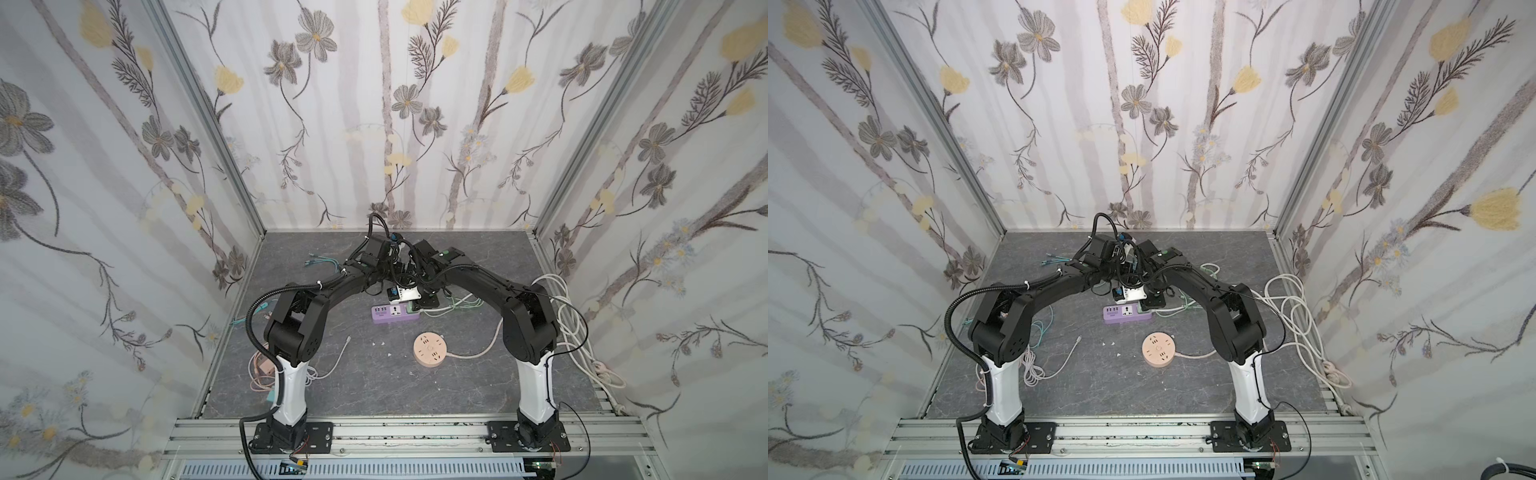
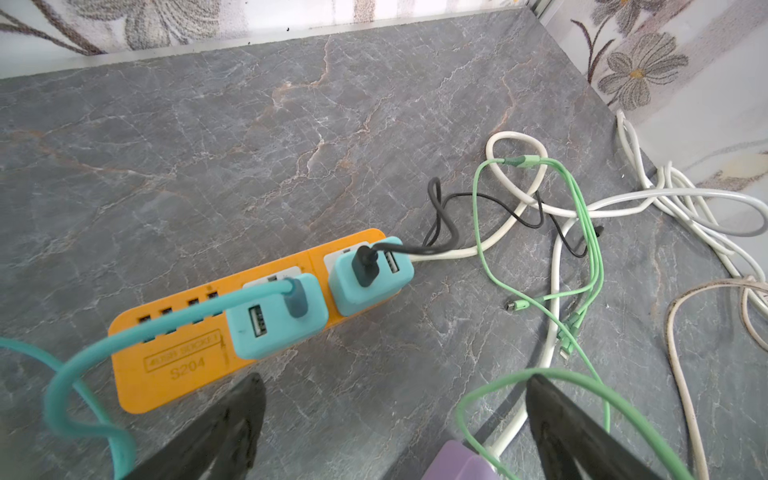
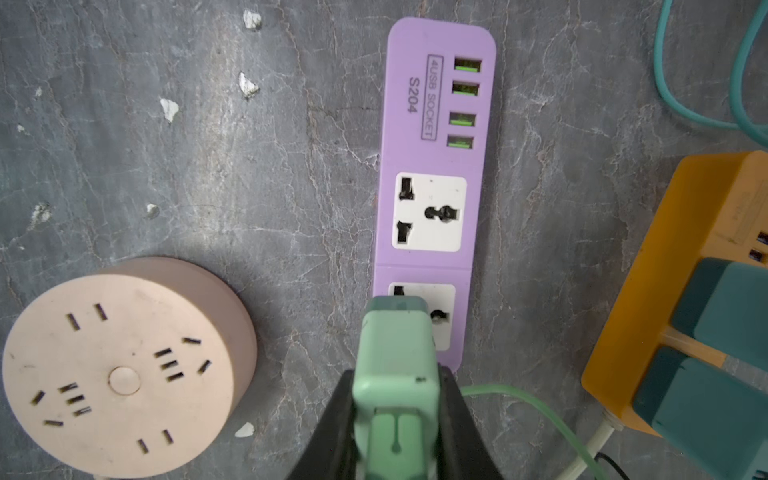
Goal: Insert the plug
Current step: 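Push the light green charger down into the purple strip's end socket with the right gripper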
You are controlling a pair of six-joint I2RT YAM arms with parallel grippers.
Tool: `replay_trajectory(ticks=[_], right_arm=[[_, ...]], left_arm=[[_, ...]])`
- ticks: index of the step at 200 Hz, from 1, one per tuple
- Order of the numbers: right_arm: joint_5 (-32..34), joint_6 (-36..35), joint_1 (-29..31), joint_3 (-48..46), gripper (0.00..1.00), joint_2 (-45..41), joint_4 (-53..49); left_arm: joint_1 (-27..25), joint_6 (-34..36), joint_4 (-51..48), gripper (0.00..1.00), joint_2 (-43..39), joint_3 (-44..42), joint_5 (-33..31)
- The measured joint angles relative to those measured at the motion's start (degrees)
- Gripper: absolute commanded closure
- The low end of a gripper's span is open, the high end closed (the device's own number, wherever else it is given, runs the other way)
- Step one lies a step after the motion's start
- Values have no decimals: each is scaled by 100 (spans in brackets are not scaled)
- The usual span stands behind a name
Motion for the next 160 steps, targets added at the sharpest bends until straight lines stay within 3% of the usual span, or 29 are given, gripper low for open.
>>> replay_trajectory(ticks=[75,130,147,160], right_arm=[[448,155,197,1292,100,881,-1139],[684,424,286,1523,100,1246,-1414],[708,472,293,1508,98,1246,-1412],[713,518,291,1504,89,1246,-1408]], left_arm=[[118,87,-120,1,7,-201,-162],[162,131,-149,1,7,-382,-208],[162,131,-136,1,7,-391,-201],[162,131,-127,1,7,-391,-203]])
